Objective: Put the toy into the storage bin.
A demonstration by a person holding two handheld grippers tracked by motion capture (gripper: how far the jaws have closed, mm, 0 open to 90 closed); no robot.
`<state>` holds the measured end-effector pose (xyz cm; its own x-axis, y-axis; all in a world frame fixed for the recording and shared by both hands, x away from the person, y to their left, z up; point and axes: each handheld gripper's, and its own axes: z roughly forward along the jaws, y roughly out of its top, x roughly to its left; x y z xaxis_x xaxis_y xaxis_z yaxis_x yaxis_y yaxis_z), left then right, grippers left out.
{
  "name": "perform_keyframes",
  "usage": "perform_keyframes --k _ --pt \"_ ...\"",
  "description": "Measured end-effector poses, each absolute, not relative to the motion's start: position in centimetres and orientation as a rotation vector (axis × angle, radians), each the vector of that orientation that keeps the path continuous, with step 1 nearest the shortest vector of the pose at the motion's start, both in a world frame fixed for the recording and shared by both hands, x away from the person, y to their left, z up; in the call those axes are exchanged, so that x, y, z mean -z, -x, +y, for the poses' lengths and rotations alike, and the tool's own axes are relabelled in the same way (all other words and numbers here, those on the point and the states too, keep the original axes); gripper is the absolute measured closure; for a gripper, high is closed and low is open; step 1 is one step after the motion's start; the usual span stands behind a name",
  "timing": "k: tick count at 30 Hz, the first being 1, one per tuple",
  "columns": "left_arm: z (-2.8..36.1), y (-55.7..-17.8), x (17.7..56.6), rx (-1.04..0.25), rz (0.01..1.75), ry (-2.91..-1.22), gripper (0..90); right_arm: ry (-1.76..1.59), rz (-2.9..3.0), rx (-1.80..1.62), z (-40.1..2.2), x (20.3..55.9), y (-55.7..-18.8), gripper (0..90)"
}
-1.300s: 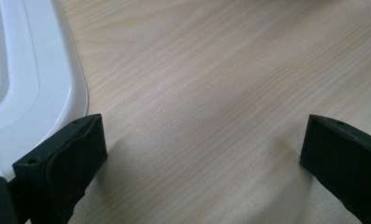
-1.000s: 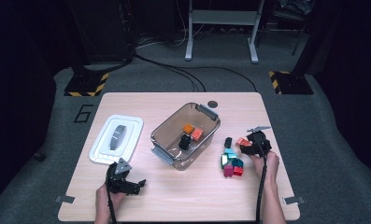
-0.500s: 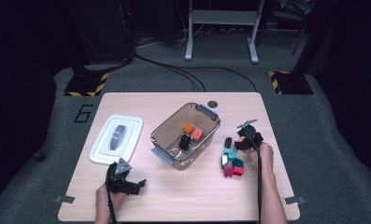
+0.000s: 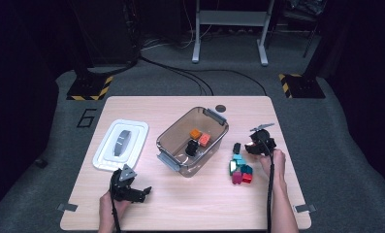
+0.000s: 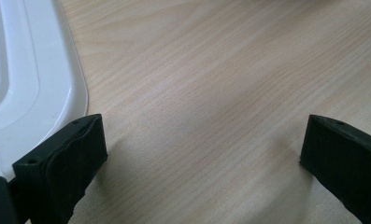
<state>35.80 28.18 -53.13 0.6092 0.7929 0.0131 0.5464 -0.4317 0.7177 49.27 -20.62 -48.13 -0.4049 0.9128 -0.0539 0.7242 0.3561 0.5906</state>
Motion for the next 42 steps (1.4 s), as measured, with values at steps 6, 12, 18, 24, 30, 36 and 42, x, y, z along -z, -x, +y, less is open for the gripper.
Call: perform_keyframes --k 6,12,18,24,30,36,42 --pt "28.2 -35.8 53.1 -0.46 1.05 -2.147 0.4 -1.446 2.219 -0.747 -20.9 47.1 -48.5 57.8" --pt "28.2 -35.8 53.1 -0.461 1.05 -2.146 0.4 -1.468 2.197 -0.794 -21.1 46.4 -48.2 57.9" --pt "28.2 -35.8 53.1 -0.461 1.05 -2.146 0.4 -1.453 2.174 -0.838 -21.0 45.2 -47.9 57.9" --pt "28.2 -35.8 53.1 -0.46 1.05 -2.151 0.4 -1.426 2.168 -0.874 -20.4 43.6 -47.6 58.0" --pt "28.2 -35.8 53.1 -0.461 1.049 -2.148 0.4 -1.398 2.162 -0.891 -19.7 42.2 -47.4 58.0" --pt "28.2 -35.8 53.1 -0.462 1.049 -2.147 0.4 -1.357 2.164 -0.914 -18.8 40.8 -47.4 58.0" --pt "28.2 -35.8 53.1 -0.463 1.048 -2.148 0.4 -1.335 2.161 -0.93 -18.0 39.7 -47.6 58.0"
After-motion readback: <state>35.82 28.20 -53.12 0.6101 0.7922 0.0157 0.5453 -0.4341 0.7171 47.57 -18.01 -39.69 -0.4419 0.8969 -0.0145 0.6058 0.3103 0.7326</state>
